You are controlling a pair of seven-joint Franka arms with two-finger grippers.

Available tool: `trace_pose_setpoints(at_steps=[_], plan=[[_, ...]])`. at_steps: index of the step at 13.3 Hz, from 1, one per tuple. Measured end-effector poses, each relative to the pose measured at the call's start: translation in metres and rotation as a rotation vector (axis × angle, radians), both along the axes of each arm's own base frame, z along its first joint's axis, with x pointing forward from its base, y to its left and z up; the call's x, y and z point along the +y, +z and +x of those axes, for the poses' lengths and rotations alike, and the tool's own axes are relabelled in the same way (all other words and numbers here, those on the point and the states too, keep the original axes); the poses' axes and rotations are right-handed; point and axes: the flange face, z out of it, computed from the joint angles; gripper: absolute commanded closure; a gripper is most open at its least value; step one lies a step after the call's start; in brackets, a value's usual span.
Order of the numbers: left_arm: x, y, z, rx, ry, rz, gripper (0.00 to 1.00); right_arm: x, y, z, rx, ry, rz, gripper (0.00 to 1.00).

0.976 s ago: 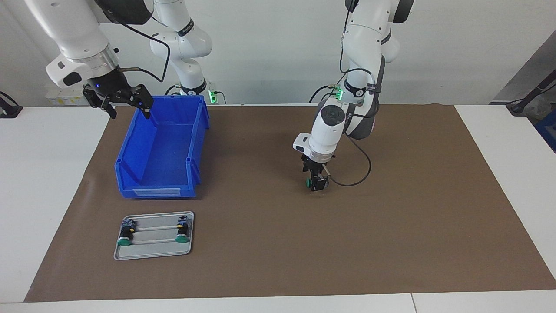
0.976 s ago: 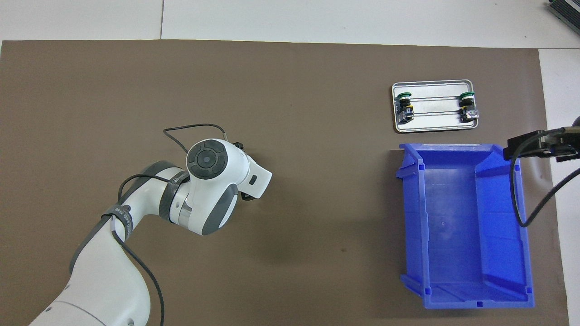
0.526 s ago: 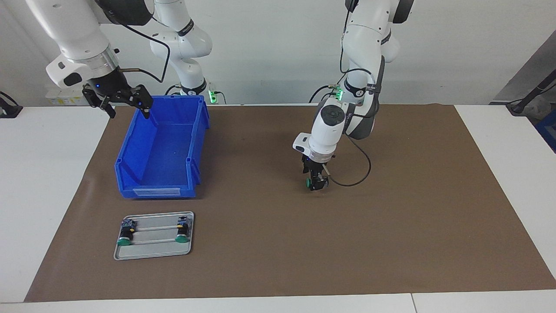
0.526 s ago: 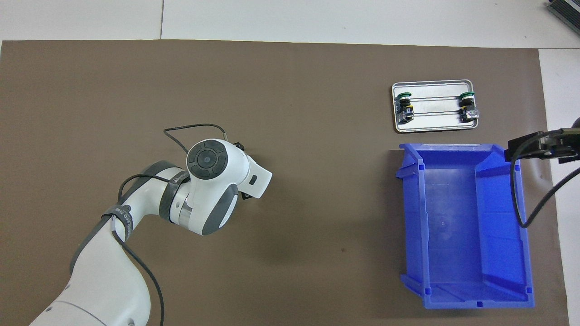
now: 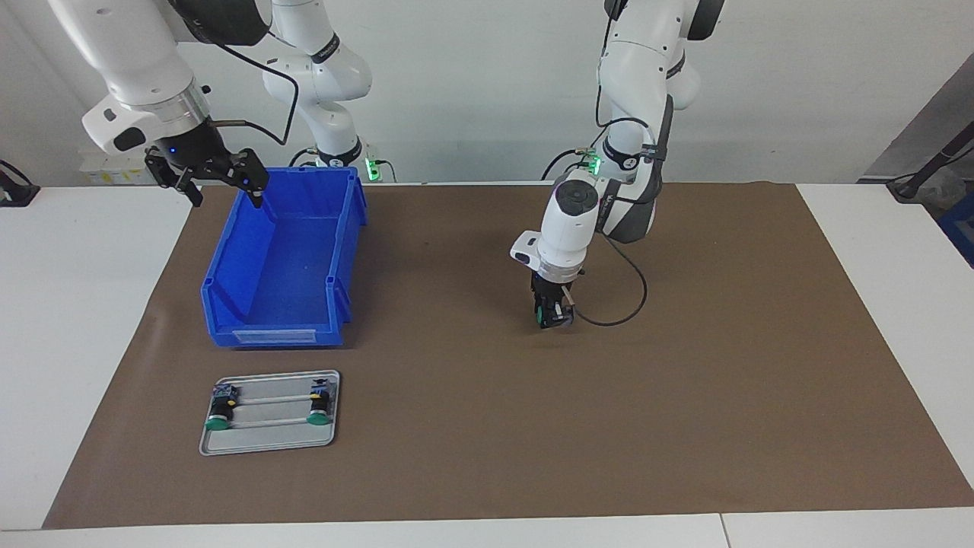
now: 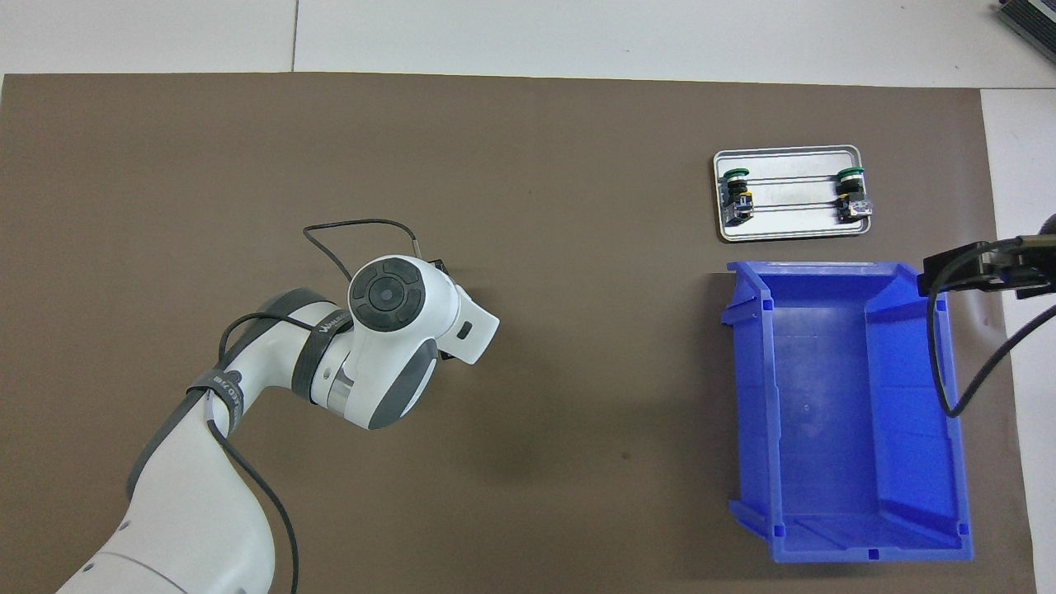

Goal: Place and press button with both arms

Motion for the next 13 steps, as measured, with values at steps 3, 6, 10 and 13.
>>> trace_pose_setpoints(at_steps=[3,6,10,13], plan=[[0.003,0.0,0.002,-0.003,0.005,0.001,0.99,0.0,0.0,0.0,0.0,0.0,0.0,0.0],[0.009,0.004,0.011,-0.018,0.04,-0.006,0.99,0.0,0.0,0.0,0.0,0.0,0.0,0.0],[0.014,0.019,0.032,-0.027,0.097,-0.03,0.99,0.0,0.0,0.0,0.0,0.001,0.0,0.0],[0.03,0.042,0.058,0.022,0.141,-0.011,0.99,0.0,0.0,0.0,0.0,0.001,0.0,0.0]])
